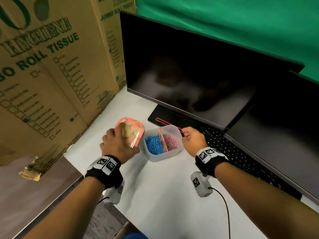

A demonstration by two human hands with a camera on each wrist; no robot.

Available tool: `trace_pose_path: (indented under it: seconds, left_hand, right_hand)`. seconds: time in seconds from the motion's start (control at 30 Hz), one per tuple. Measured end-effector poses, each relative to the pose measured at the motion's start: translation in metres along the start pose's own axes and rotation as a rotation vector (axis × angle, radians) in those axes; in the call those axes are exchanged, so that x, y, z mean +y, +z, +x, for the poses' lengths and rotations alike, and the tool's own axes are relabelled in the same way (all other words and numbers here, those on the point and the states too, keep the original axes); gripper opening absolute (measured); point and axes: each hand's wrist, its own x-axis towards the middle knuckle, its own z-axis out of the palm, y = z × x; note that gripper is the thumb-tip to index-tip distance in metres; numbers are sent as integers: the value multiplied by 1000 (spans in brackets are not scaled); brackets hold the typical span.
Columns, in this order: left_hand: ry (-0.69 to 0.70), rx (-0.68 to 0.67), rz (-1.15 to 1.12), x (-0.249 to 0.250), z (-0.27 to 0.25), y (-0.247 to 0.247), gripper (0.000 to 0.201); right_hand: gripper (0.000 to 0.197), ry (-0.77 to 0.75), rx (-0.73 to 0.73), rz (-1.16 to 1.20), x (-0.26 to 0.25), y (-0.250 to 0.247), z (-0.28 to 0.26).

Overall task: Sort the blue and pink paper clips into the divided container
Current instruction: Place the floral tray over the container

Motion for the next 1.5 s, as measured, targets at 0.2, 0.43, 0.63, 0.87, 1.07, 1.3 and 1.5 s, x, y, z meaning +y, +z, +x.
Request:
trace_pose_path:
  seconds: [0.2,0.43,0.63,0.87,1.07,1.3,1.5]
  left_hand:
    - [501,-221,180,82,9,-6,110]
    - [567,-377,525,110,13,23,110]
    - [459,-428,486,116,15,23,111]
    - [485,-456,537,111,21,23,114]
    - [437,-398,456,104,21,25,136]
    - [-160,-382,-466,76,8,27,54]
    - [-86,-416,-539,93,3,37,21]
  right_hand:
    - [36,82,-7,89,22,-11,2]
    - [68,-88,-303,44,7,-17,5]
    - [70,-95,-385,-80,-12,-19,11]
    - [67,-98,-365,-130,-11,-17,10]
    - [65,-70,-301,-77,-7,-10,4]
    - [66,57,-195,118,9,3,-9]
    - [20,206,-81,180,43,-10,-44]
